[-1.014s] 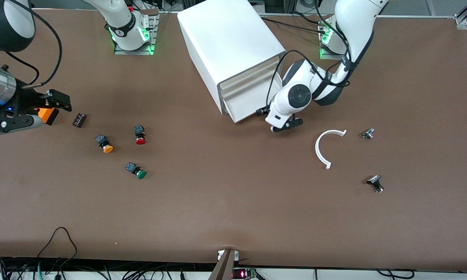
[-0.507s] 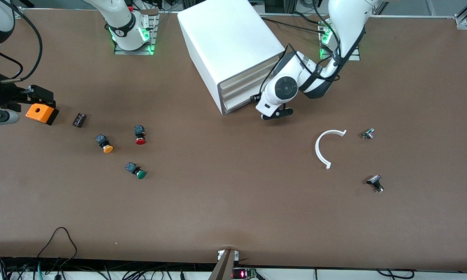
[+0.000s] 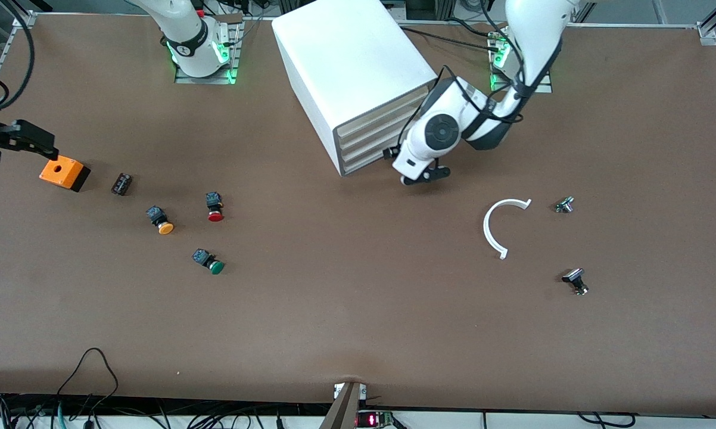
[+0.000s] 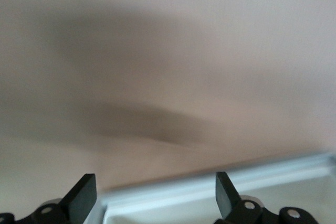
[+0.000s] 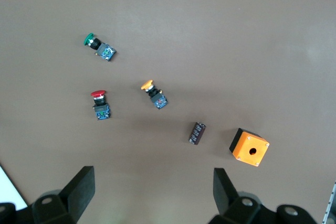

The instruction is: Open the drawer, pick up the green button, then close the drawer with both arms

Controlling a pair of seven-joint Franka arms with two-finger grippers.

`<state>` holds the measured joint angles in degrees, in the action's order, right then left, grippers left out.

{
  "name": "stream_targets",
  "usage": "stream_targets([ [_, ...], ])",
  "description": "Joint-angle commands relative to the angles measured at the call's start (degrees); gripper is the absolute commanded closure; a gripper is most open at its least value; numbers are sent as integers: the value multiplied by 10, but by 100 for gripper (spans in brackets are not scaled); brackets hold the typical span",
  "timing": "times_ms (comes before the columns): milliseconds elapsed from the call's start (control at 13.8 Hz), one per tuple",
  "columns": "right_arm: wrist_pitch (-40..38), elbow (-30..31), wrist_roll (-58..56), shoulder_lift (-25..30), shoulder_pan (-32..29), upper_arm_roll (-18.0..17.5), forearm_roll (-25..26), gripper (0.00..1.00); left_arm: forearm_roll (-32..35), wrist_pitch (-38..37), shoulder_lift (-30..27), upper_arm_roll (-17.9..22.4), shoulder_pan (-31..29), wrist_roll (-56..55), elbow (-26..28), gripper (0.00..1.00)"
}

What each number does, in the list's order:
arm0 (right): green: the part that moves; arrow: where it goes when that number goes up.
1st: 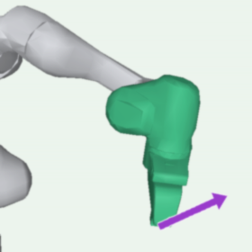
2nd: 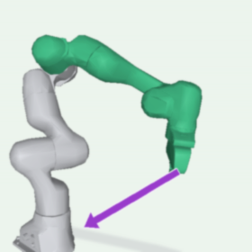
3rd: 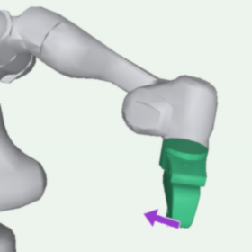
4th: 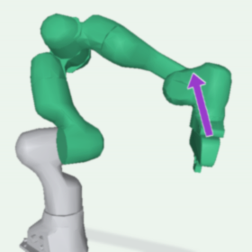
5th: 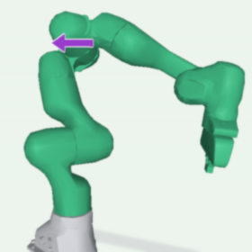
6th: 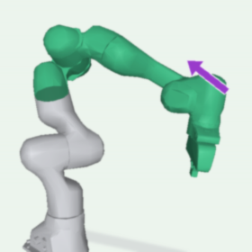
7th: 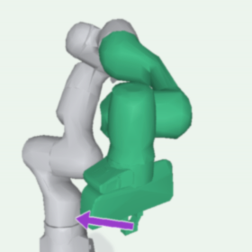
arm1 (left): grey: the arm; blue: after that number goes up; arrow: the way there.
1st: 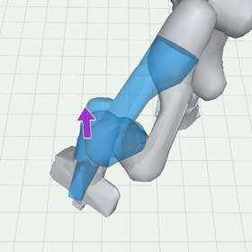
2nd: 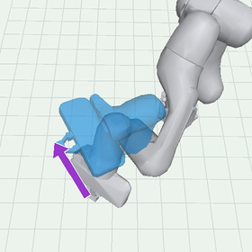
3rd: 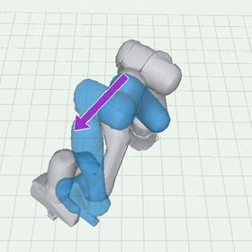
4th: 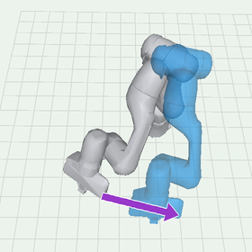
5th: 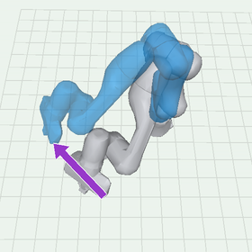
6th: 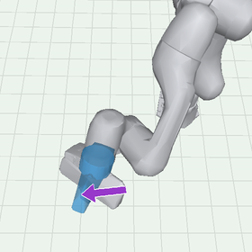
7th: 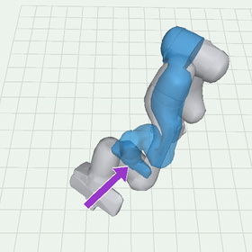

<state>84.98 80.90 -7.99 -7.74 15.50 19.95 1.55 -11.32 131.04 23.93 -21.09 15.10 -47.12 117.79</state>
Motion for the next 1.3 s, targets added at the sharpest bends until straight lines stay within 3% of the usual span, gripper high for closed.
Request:
stream_targets([
  [0,-9,4,6,5,0,0,-4,0,-12,-3,-34,69,-29,9,-56,0],
  [290,12,21,12,1,-1,-16,-1,0,-5,18,-97,80,-91,17,-72,0],
  [362,20,24,12,2,-10,-30,-2,0,16,15,-119,83,-110,61,-71,0],
  [435,22,23,24,2,-51,-71,-1,0,38,-11,-143,82,-134,129,-71,0],
  [507,22,23,58,2,-102,-134,5,0,42,-50,-167,86,-152,196,-75,0],
  [580,26,24,73,2,-123,-165,15,0,43,-89,-189,107,-158,257,-86,0],
  [725,18,18,56,0,-129,-164,19,0,43,-194,-232,158,-158,348,-119,0],
  [942,14,17,43,1,-132,-158,12,0,43,-331,-241,228,-157,461,-207,0],
  [1232,23,15,108,5,-131,-163,-8,0,124,-380,-228,223,-148,487,-256,0],
])
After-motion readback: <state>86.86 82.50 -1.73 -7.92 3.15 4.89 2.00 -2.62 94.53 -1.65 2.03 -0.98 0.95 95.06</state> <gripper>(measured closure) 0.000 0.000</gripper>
